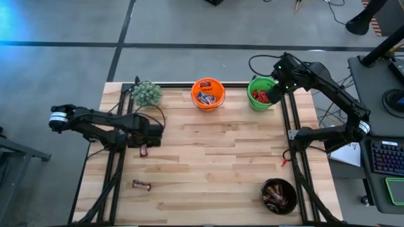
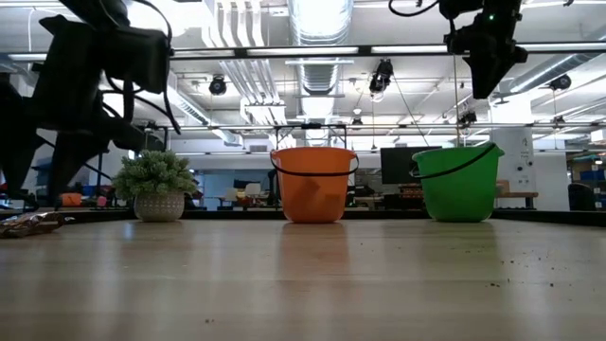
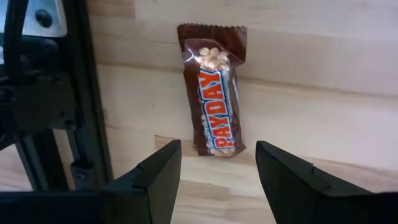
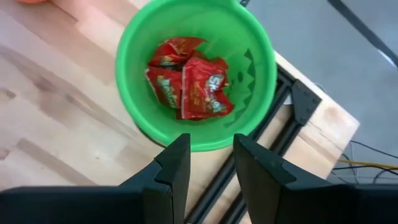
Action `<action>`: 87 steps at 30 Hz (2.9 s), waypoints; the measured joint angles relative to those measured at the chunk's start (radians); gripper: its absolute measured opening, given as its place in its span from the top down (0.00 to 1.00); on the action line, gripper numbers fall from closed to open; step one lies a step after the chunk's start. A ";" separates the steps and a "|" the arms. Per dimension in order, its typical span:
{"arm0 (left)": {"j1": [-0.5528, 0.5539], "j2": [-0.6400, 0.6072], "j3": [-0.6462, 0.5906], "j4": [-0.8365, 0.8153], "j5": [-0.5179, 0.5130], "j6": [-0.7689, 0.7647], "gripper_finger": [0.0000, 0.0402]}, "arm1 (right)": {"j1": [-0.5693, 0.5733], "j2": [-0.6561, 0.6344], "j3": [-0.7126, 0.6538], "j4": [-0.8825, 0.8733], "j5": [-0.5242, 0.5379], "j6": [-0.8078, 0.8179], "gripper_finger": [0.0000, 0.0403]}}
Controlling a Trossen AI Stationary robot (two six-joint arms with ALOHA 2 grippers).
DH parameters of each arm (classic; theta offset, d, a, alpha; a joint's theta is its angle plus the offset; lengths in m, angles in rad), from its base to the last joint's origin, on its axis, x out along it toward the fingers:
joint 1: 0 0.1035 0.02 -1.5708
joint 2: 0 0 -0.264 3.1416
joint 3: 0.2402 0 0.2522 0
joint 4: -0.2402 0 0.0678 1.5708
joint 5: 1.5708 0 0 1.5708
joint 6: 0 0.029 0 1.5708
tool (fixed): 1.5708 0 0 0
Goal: Organize candy in baskets
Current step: Put the brown chocolate bar into the black bucket
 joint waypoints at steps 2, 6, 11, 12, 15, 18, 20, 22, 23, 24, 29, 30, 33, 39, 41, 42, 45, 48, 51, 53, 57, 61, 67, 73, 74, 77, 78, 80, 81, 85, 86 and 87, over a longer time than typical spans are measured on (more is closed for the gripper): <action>-0.011 0.000 0.000 0.000 0.000 0.023 0.53 | 0.000 0.000 0.000 0.000 -0.012 0.002 0.72; -0.026 0.000 -0.001 0.024 0.002 0.145 0.53 | 0.000 0.000 0.000 0.000 -0.012 0.003 0.72; -0.027 0.002 -0.001 0.025 0.011 0.367 0.53 | 0.000 0.000 0.000 -0.001 -0.012 0.003 0.72; -0.027 0.002 -0.001 0.025 0.011 0.413 0.53 | 0.000 0.000 0.000 -0.001 -0.012 0.004 0.72; -0.027 0.002 -0.001 0.025 0.021 0.562 0.53 | 0.000 0.000 0.000 -0.009 -0.012 0.018 0.72; -0.026 0.011 -0.005 0.026 0.017 0.637 0.53 | 0.000 0.000 0.000 -0.027 -0.012 0.022 0.72; -0.024 0.022 -0.017 0.027 0.008 0.639 0.53 | 0.000 0.000 0.000 -0.033 -0.012 0.038 0.72; -0.024 0.033 -0.041 0.049 0.012 0.630 0.53 | 0.000 0.000 0.000 -0.033 -0.012 0.046 0.72; -0.024 0.040 -0.058 0.070 0.025 0.622 0.53 | 0.000 0.000 0.000 -0.033 -0.012 0.046 0.72; -0.024 0.046 -0.073 0.093 0.037 0.611 0.53 | 0.000 0.000 0.000 -0.033 -0.012 0.046 0.72; -0.024 0.056 -0.111 0.285 0.086 0.591 0.53 | 0.000 0.000 0.000 -0.033 -0.012 0.049 0.72; -0.024 0.055 -0.111 0.293 0.077 0.584 0.53 | 0.000 0.000 0.000 -0.033 -0.012 0.049 0.72; -0.024 0.055 -0.132 0.287 0.050 0.524 0.53 | 0.000 0.000 0.000 -0.033 -0.012 0.049 0.72; -0.024 0.045 -0.217 0.313 0.097 0.429 0.60 | 0.000 0.000 0.000 -0.050 -0.014 0.058 0.72; -0.024 0.043 -0.218 0.307 0.095 0.444 0.68 | 0.000 -0.004 0.000 -0.052 -0.031 0.057 0.72; -0.024 0.043 -0.212 0.300 0.090 0.464 0.73 | 0.000 -0.006 0.000 -0.052 -0.042 0.056 0.72; -0.025 0.042 -0.181 0.279 0.081 0.522 0.90 | 0.000 -0.012 0.000 -0.051 -0.058 0.056 0.72; -0.027 0.041 -0.159 0.279 0.090 0.543 0.96 | 0.000 -0.012 0.000 -0.049 -0.057 0.053 0.72; -0.027 0.039 -0.145 0.277 0.125 0.547 0.95 | 0.000 -0.010 0.000 -0.049 -0.056 0.044 0.72; -0.027 0.038 -0.132 0.273 0.140 0.546 0.97 | 0.000 -0.009 0.000 -0.048 -0.057 0.035 0.72; -0.027 0.038 -0.083 0.274 0.138 0.575 0.99 | 0.000 -0.009 0.000 -0.047 -0.087 -0.009 0.72; -0.027 0.038 -0.016 0.274 0.124 0.636 0.99 | 0.000 -0.010 0.000 -0.032 -0.235 -0.057 0.72; -0.027 0.037 0.096 0.294 0.095 0.734 0.99 | 0.000 -0.010 0.000 0.066 -0.566 -0.100 0.72; -0.023 0.037 0.229 0.299 -0.002 0.849 0.99 | 0.000 -0.004 0.000 0.180 -0.862 -0.103 0.72; -0.021 0.037 0.253 0.299 -0.014 0.869 0.99 | 0.000 -0.002 0.000 0.201 -0.894 -0.103 0.72; -0.008 0.037 0.318 0.299 -0.032 0.927 0.99 | 0.003 0.000 0.000 0.253 -0.925 -0.105 0.72; -0.002 0.037 0.337 0.299 -0.033 0.944 0.99 | 0.006 0.002 0.000 0.265 -0.921 -0.106 0.72; 0.015 0.037 0.369 0.296 -0.036 0.971 1.00 | 0.011 0.004 0.000 0.291 -0.918 -0.121 0.72; 0.023 0.037 0.381 0.296 -0.042 0.982 1.00 | 0.014 0.004 0.000 0.299 -0.919 -0.131 0.72; 0.048 0.039 0.422 0.315 -0.080 1.045 1.00 | 0.038 0.014 0.000 0.334 -0.920 -0.154 0.72; 0.056 0.041 0.432 0.325 -0.082 1.068 1.00 | 0.045 0.021 0.000 0.342 -0.921 -0.154 0.72; 0.065 0.045 0.444 0.337 -0.081 1.090 1.00 | 0.054 0.031 0.000 0.356 -0.922 -0.150 0.72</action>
